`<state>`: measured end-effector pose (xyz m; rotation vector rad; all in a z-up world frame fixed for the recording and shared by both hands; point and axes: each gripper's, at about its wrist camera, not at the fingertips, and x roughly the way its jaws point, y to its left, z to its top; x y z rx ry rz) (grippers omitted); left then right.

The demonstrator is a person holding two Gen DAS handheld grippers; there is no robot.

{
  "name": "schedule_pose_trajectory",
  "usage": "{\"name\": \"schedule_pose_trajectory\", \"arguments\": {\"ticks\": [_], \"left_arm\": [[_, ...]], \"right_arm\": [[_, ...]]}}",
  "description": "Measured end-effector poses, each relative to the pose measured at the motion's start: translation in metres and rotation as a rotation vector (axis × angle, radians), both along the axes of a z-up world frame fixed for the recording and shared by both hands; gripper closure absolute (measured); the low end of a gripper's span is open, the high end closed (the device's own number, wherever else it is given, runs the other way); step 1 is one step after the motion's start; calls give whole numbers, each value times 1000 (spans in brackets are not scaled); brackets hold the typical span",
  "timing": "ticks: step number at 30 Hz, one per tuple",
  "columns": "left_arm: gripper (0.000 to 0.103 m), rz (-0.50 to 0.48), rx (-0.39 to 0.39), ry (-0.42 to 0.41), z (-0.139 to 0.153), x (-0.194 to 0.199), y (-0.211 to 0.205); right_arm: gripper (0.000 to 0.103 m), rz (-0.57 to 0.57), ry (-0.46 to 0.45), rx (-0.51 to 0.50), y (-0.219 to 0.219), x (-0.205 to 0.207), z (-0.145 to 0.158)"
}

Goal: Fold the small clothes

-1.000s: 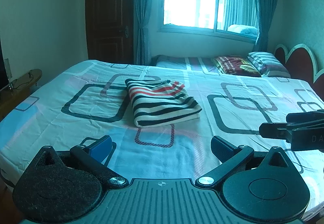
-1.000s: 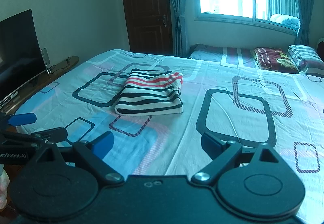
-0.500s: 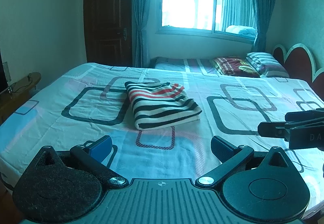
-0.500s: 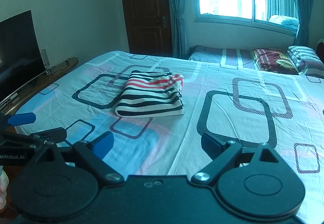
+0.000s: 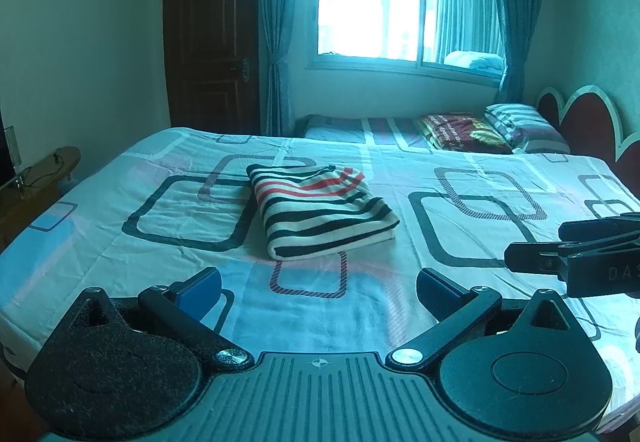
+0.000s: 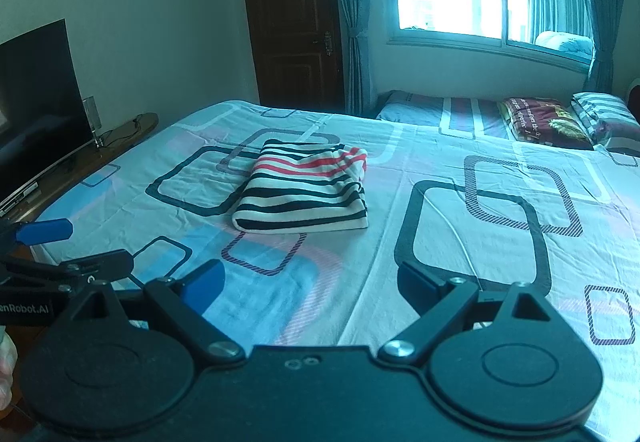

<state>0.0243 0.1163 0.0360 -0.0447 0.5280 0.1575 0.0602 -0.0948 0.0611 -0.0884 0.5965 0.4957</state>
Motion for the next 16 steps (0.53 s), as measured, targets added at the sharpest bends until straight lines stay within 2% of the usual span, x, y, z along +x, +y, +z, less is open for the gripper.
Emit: {"name": "schedule_pose_trajectory", "arguments": {"ticks": [9,16], "left_arm": [[0,5,24,-15,0,1,-1],[0,-4,7,-18,2,1,-2]], "right_arm": [[10,-9,-3,9,0,-2,1],[10,-8,-4,11,-1,-2,1]]}}
